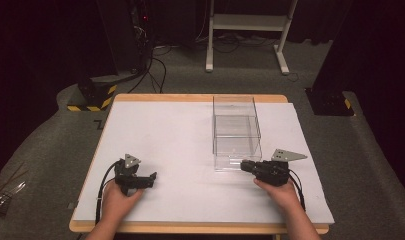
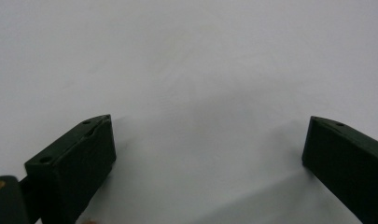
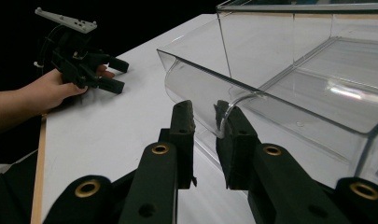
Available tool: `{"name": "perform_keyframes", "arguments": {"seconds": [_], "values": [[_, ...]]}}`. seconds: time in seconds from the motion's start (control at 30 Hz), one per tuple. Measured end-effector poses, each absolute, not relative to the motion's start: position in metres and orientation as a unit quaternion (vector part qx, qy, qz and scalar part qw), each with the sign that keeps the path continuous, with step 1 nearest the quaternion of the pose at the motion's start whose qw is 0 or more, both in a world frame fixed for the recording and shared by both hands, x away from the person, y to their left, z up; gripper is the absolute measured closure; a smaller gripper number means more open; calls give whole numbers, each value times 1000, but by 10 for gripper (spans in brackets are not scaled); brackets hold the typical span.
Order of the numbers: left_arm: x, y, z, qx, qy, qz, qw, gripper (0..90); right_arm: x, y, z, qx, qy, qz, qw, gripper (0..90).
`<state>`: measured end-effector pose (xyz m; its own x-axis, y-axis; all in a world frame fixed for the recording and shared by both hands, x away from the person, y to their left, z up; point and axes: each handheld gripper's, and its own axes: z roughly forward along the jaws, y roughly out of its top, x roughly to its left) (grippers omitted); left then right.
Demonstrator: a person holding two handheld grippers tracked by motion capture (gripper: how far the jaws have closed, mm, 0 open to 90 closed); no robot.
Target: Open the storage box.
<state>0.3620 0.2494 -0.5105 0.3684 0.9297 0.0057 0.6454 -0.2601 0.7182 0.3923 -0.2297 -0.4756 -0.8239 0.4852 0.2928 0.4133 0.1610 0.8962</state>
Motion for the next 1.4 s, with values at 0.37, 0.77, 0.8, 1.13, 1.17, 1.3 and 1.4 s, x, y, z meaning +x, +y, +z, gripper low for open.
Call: {"name": "perform_keyframes", "arguments": {"seconds": [0.37,0.77,0.8,1.13,1.17,1.3,1.4], "values": [[362,249,-511,762,517,221,321,29,375,-231,-475,291,765,574,33,770],[362,249,-510,763,516,221,321,29,363,-233,-476,288,767,572,30,770],[362,249,-510,763,516,221,321,29,362,-233,-477,289,768,571,29,768],[362,249,-511,762,517,221,322,29,354,-235,-479,289,770,569,24,766],[362,249,-511,762,516,221,321,29,353,-235,-478,289,770,568,24,767],[362,249,-511,762,516,221,321,29,350,-235,-478,286,772,567,23,768],[362,249,-511,762,517,221,322,29,346,-236,-478,286,773,566,22,768]]}}
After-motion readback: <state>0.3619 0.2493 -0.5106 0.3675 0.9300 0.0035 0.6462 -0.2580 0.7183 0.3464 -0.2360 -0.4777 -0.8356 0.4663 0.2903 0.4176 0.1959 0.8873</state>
